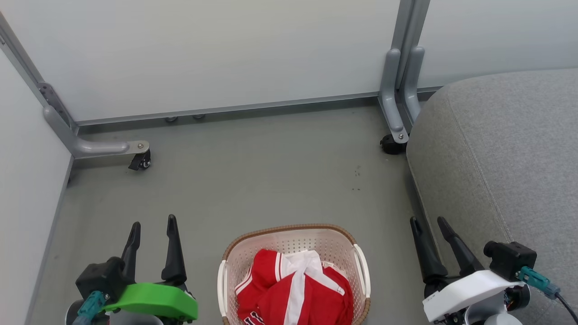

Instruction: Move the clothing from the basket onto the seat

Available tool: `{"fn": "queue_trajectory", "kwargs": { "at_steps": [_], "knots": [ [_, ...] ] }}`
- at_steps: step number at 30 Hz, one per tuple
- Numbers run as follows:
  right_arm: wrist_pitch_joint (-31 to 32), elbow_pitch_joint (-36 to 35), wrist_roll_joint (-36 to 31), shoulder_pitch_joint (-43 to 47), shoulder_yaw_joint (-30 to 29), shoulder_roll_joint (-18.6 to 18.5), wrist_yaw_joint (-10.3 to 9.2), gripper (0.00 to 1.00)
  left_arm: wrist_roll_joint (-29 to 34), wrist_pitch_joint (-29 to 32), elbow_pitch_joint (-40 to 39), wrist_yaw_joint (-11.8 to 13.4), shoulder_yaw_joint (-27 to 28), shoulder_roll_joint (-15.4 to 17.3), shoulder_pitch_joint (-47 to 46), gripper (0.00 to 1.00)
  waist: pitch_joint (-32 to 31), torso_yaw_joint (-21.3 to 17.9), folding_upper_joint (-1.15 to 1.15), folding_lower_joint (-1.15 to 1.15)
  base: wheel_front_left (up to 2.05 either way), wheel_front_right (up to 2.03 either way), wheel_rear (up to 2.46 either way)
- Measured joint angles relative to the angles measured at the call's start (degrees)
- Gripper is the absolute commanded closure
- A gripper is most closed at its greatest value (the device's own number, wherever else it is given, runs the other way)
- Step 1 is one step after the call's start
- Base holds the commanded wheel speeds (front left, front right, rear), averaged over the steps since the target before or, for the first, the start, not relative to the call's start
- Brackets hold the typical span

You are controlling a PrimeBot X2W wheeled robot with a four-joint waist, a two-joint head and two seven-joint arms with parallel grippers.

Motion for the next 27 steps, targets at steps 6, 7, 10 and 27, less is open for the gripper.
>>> {"fn": "queue_trajectory", "kwargs": {
  "at_steps": [6, 7, 10, 27],
  "knots": [
    [-0.8, -0.3, -3.3, 0.1, 0.5, -0.3, 0.00, 0.00, 3.8, -0.9, 0.6, -1.1, 1.2, -0.8, 0.7, 0.00, -0.1, 0.0, 0.00, 0.00, 0.00, 0.00, 0.00],
    [-0.9, -0.4, -3.9, 0.2, 0.5, -0.3, 0.00, 0.00, 4.4, -0.9, 0.6, -1.4, 1.4, -1.0, 0.8, 0.00, -0.1, 0.0, 0.00, 0.00, 0.00, 0.00, 0.00],
    [-1.4, -0.5, -5.4, 0.4, 0.6, -0.4, 0.00, 0.00, 6.5, -1.4, 0.7, -1.9, 1.6, -1.4, 1.1, 0.00, -0.1, -0.1, 0.00, 0.00, 0.00, 0.00, 0.00],
    [-3.5, -0.7, -12.9, 0.8, 0.9, -0.1, 0.01, 0.00, 15.3, -3.4, 0.8, -4.7, 3.0, -2.9, 2.3, 0.00, -0.4, -0.3, 0.00, 0.00, 0.00, 0.00, 0.00]
  ]
}}
